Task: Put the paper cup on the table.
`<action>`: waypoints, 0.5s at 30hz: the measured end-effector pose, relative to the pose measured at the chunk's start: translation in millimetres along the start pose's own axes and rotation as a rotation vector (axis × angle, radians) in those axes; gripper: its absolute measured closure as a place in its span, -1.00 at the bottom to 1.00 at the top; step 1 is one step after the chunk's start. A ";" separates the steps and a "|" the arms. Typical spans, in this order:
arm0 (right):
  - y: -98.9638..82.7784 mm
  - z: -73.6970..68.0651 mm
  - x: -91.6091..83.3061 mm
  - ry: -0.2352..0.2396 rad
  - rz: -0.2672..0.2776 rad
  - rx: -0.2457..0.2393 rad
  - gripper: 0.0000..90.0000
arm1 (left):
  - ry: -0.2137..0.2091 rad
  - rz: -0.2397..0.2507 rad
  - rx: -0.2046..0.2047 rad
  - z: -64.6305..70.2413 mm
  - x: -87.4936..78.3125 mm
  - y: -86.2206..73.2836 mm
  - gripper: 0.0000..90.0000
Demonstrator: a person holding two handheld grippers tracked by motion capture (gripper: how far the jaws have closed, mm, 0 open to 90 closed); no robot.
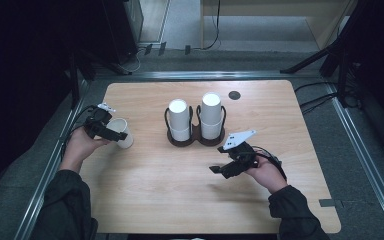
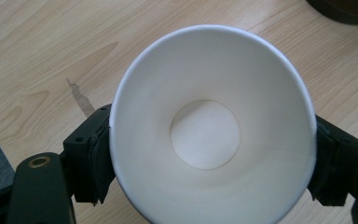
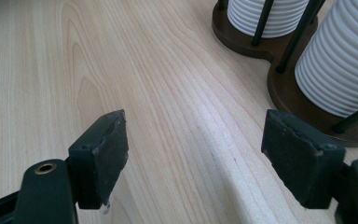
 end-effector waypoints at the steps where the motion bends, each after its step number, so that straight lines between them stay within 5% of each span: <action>1: 0.1 0.0 0.0 0.001 0.001 -0.003 -0.49 | -0.004 -0.001 0.000 0.0 0.2 -0.2 -0.60; 15: 0.6 0.0 -0.5 0.001 0.003 -0.001 -0.49 | -0.049 -0.004 -0.002 5.3 3.5 -0.6 -0.71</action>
Point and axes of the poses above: each handheld gripper's, and its own axes: x roughly forward along the jaws, y roughly out of its top, z roughly to its right, the point moved 8 cm from there along x, roughly forward along the jaws, and after that the axes turned 6 degrees about -x, right-handed, at the moved point
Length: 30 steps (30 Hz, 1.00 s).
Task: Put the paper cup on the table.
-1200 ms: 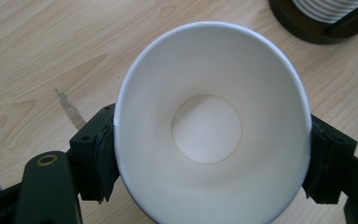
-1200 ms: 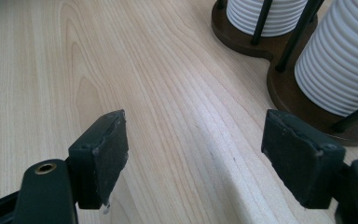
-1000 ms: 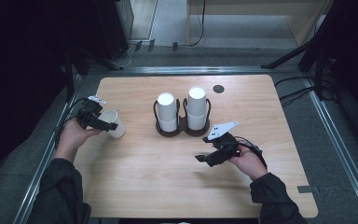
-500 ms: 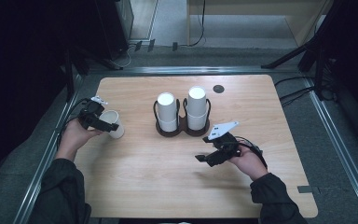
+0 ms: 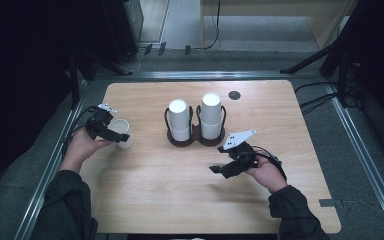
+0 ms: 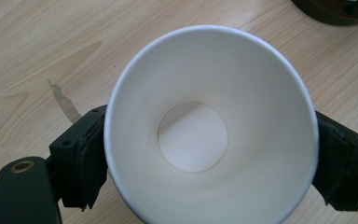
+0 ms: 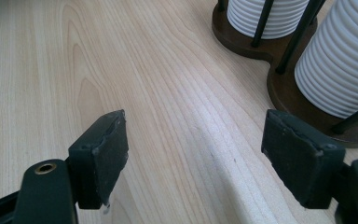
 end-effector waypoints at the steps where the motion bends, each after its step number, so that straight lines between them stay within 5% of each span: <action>1: 0.1 -0.1 -0.2 0.002 0.002 0.002 -0.49 | -0.007 0.001 0.001 0.8 0.0 0.0 -0.72; 30: -0.7 -1.2 -0.1 0.009 -0.008 0.002 -0.49 | -0.055 0.125 -0.046 1.7 -33.7 10.9 -0.79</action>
Point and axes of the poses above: each handheld gripper's, and its own axes: x roughly forward along the jaws, y roughly out of its top, z roughly to its right, the point moved 8 cm from there along x, roughly forward along the jaws, and after that the axes turned 6 degrees about -x, right-handed, at the moved point
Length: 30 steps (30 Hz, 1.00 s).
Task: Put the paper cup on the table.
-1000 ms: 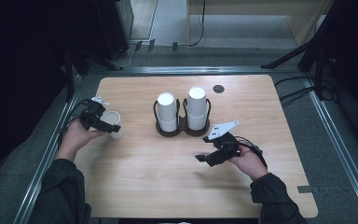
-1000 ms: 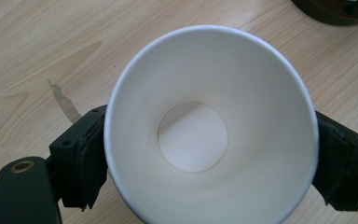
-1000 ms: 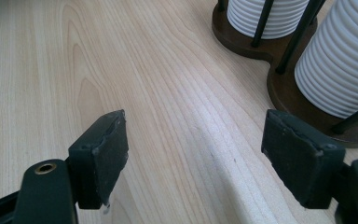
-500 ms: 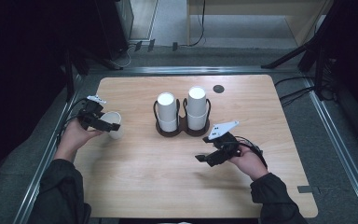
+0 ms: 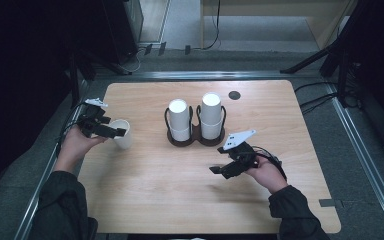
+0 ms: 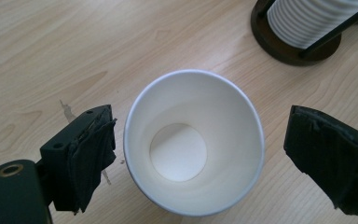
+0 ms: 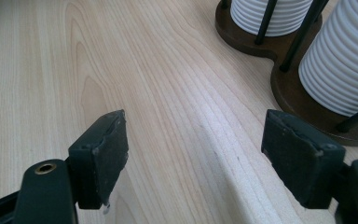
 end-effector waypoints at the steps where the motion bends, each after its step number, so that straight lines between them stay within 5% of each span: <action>1: -0.1 0.0 0.1 0.001 0.000 0.001 -0.49 | 0.003 0.004 0.000 0.0 -1.9 0.5 -0.79; 16: -0.6 -0.8 0.7 0.005 -0.006 -0.006 -0.49 | -0.010 0.060 0.024 18.2 -25.7 14.6 -0.78; 30: 2.5 1.6 -0.6 0.005 0.001 -0.009 -0.49 | -0.046 0.076 0.026 46.5 -27.4 18.4 -0.70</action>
Point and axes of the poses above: each handheld gripper's, and its own axes: x roughly forward along the jaws, y roughly out of its top, z roughly to its right, the point moved 8 cm from there along x, roughly forward along the jaws, and after that the axes turned 6 degrees about -x, right-handed, at the moved point
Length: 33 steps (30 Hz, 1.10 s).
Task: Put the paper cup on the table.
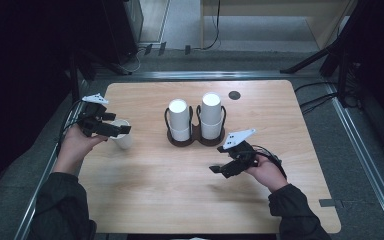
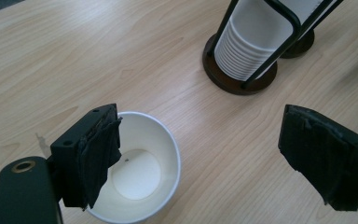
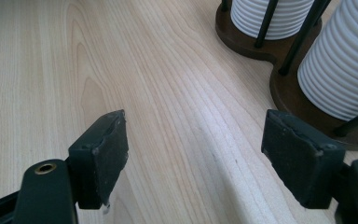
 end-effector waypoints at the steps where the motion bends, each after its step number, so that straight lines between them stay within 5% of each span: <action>1: 0.5 0.2 0.1 0.001 0.002 -0.001 -0.49 | -0.003 0.001 0.001 1.7 0.4 -0.2 -0.70; 10: 3.5 1.6 0.0 0.007 0.008 -0.005 -0.49 | -0.025 -0.004 0.025 19.5 1.8 -2.8 -0.70; 26: 5.0 2.3 -2.7 0.004 0.012 -0.012 -0.49 | -0.084 0.025 -0.006 42.2 13.1 -11.4 -0.70; 33: 4.9 1.2 -3.2 0.005 0.010 -0.017 -0.49 | -0.075 0.029 0.026 50.9 17.1 -15.8 -0.70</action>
Point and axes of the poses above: each handheld gripper's, and its own axes: x roughly forward along the jaws, y roughly out of its top, z roughly to its right, the point moved 8 cm from there along x, roughly forward along the jaws, and after that the axes turned 6 degrees about -x, right-handed, at the moved point
